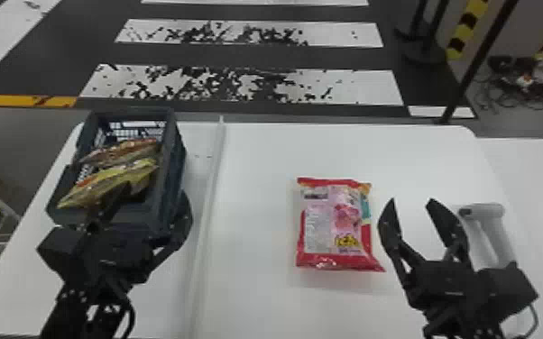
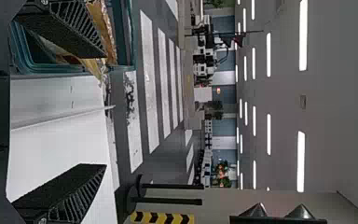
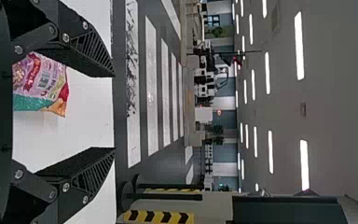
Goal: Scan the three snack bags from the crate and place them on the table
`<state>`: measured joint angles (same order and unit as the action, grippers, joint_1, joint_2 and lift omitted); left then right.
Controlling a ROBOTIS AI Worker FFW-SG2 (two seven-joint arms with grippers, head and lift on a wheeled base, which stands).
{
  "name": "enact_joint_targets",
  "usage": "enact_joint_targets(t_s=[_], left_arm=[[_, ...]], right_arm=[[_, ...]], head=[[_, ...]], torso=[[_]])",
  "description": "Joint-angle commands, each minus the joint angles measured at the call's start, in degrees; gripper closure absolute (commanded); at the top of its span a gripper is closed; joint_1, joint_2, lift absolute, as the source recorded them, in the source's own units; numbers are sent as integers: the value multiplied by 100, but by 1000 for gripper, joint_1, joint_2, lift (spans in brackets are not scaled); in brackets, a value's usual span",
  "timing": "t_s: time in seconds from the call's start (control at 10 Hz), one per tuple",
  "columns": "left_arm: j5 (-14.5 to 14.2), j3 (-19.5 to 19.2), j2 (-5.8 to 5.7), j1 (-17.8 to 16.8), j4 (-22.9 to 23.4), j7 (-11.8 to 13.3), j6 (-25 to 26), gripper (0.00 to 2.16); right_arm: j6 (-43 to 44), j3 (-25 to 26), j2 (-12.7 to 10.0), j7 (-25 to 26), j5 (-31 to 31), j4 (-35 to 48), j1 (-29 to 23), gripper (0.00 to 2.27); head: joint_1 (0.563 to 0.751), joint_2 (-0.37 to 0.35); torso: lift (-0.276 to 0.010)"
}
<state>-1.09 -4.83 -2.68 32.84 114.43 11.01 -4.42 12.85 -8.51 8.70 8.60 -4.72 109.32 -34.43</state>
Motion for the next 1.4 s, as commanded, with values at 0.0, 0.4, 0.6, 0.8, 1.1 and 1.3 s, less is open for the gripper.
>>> enact_joint_targets(t_s=[0.0,0.4,0.6,0.8,1.1,1.3], left_arm=[[-41,-1,4,3,-53,-38,-1,33],[-58,-1,4,47,-53,-47,-1,36],[-58,-9,4,56,-61,-47,-1,36],[-58,-1,4,56,-79,-38,-1,36],[-49,8,4,56,-132,-38,-1,39],[-49,26,-4,56,-167,-38,-1,39]], right_arm=[[-297,-2,0,-280,15,-16,59,1730],[-1809,7,-18,-939,-20,-289,630,2253],[-2073,-2,-26,-1176,-29,-693,973,2253],[-2231,7,-44,-1291,-46,-1036,1184,2253],[-2389,-63,-79,-1449,-46,-1431,1342,2253],[-2389,-125,-79,-1458,-2,-1704,1439,2253]], head=[[695,52],[695,97],[695,104],[695,106],[695,107],[695,114]], torso=[[-62],[-62],[-62],[-62],[-62],[-62]])
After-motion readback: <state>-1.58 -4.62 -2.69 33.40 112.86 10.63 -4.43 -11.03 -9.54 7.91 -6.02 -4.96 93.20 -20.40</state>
